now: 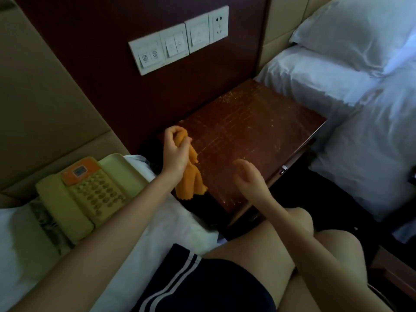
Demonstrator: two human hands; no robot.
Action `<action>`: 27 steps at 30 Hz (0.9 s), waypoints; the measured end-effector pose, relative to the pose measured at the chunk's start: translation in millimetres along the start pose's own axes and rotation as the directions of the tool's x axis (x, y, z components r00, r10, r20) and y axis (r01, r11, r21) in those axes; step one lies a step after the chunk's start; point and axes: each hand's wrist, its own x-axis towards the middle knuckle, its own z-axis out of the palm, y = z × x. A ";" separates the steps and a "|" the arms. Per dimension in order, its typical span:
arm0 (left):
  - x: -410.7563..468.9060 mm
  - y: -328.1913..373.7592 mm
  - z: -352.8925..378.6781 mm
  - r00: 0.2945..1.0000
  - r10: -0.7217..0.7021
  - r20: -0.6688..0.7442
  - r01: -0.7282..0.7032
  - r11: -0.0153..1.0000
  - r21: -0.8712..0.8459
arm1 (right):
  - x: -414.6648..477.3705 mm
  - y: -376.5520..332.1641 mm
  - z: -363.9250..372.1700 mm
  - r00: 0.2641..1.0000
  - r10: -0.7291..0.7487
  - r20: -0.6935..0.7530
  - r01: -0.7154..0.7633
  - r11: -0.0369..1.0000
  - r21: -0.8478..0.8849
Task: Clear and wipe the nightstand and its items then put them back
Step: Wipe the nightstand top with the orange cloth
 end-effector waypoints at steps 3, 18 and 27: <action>-6.6 -31.4 6.5 1.000 0.026 -0.017 -0.024 0.996 0.085 | -15.5 26.0 21.3 0.999 -0.005 -0.042 -0.006 0.964 -0.266; -85.2 -136.7 30.3 0.789 0.252 0.560 -0.532 0.737 0.417 | -28.5 57.8 36.2 0.971 0.215 0.106 -0.087 0.726 -0.682; -63.9 -138.2 29.5 0.912 0.204 0.356 -0.362 0.809 0.463 | -26.1 62.1 30.8 0.944 0.275 0.184 -0.104 0.774 -0.624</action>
